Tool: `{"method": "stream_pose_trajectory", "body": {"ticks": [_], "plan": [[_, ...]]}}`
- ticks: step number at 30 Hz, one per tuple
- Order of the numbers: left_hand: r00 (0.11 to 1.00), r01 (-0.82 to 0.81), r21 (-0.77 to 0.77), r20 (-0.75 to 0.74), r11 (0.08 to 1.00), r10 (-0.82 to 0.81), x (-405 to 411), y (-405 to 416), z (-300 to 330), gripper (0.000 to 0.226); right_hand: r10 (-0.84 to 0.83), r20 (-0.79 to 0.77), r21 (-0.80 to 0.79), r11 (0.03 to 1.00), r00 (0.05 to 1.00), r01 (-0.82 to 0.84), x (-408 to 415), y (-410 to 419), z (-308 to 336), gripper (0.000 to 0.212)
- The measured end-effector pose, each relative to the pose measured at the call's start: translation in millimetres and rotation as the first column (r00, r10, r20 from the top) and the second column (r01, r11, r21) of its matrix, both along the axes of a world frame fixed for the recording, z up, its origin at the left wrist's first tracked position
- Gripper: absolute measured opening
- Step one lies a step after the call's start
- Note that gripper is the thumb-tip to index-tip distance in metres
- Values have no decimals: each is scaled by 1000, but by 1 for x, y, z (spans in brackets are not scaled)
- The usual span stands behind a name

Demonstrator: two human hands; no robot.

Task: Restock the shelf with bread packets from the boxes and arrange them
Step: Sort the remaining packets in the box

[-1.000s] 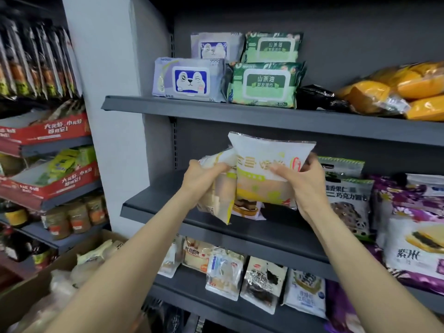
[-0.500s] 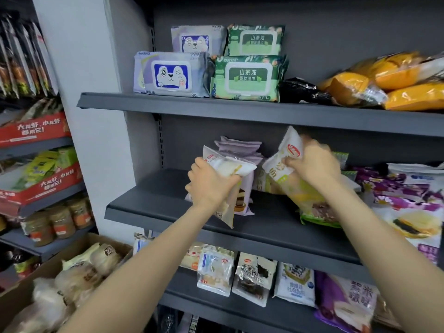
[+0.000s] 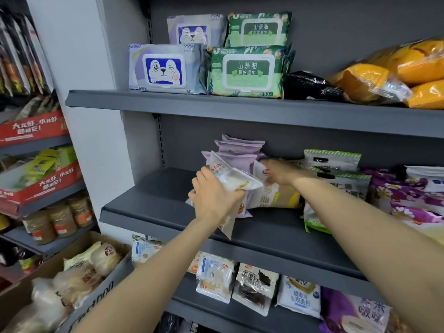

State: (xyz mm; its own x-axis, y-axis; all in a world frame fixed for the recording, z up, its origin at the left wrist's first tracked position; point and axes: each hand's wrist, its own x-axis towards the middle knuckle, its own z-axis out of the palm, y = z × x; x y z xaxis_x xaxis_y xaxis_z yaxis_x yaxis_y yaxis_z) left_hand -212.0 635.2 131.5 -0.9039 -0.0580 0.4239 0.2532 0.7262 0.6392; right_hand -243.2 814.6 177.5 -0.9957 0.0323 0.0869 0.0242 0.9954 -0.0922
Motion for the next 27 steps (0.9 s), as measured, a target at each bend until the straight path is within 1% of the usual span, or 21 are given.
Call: {"method": "stream_pose_trajectory", "body": {"ticks": [2, 4, 7, 9, 11, 12, 13, 14, 15, 16, 17, 18, 19, 20, 21, 22, 23, 24, 25, 26, 27], "plan": [[1000, 7, -4, -5, 1000, -7, -3, 0, -2, 80, -70, -80, 20, 997, 994, 72, -5, 7, -23, 65], [1000, 19, -7, -3, 1000, -19, -4, -2, -2, 77, -157, -79, 22, 987, 984, 159, -12, 11, -37, 63], [1000, 29, -14, 12, 999, -29, -2, -4, -3, 76, -173, -21, 3, 985, 985, 173, -16, 13, -38, 64], [999, 38, -12, 16, 999, -38, 1, -4, -2, 75, -163, -46, -20, 987, 986, 162, -14, 13, -38, 66], [999, 50, -7, 6, 999, -50, 4, -7, -1, 75, -147, -150, -75, 988, 978, 137, -5, 8, -38, 68], [998, 58, -10, -5, 998, -58, 6, -8, 0, 76, -152, -242, -131, 984, 958, 123, 3, 4, -38, 66], [997, 68, -18, -21, 998, -68, 8, -9, 1, 78, -173, -349, -235, 968, 921, 93, 12, -1, -36, 61], [995, 84, -17, -45, 996, -84, 10, -11, 1, 79, -214, -448, -394, 919, 868, 23, 22, -6, -36, 52], [992, 111, 11, -67, 994, -110, 12, -12, 2, 79, -260, -497, -571, 817, 827, -86, 35, -12, -35, 40], [986, 152, 84, -80, 985, -145, 15, -13, 5, 78, -293, -493, -725, 659, 819, -201, 47, -17, -35, 28], [978, 201, 199, -92, 959, -186, 18, -15, 10, 76, -292, -451, -828, 491, 844, -272, 58, -22, -36, 21], [968, 251, 326, -93, 911, -233, 21, -16, 15, 71, -248, -401, -873, 396, 882, -286, 67, -24, -39, 17], [950, 302, 443, -70, 844, -303, 24, -17, 20, 65, -175, -356, -890, 363, 918, -276, 76, -26, -41, 15], [915, 353, 555, -37, 753, -402, 26, -17, 25, 60, -97, -307, -904, 339, 947, -259, 82, -27, -42, 24], [853, 395, 665, -10, 634, -521, 26, -16, 28, 58, -33, -238, -931, 293, 971, -219, 86, -26, -43, 44], [772, 405, 755, 19, 516, -635, 26, -14, 28, 60, 24, -145, -968, 201, 989, -147, 91, -25, -42, 63], [694, 390, 818, 41, 423, -719, 27, -13, 28, 64, 84, -56, -992, 106, 995, -65, 95, -25, -40, 74], [644, 365, 854, 57, 371, -763, 27, -11, 26, 70, 152, -7, -1000, 28, 988, -12, 100, -25, -37, 75], [619, 352, 868, 65, 350, -783, 27, -9, 25, 74, 196, -1, -999, -34, 981, 5, 105, -26, -33, 70], [613, 351, 872, 60, 340, -788, 25, -8, 25, 74, 196, -14, -997, -76, 981, 1, 109, -25, -28, 63], [610, 361, 873, 44, 327, -792, 22, -9, 24, 69, 159, -50, -997, -70, 986, -40, 111, -24, -25, 56]]}}
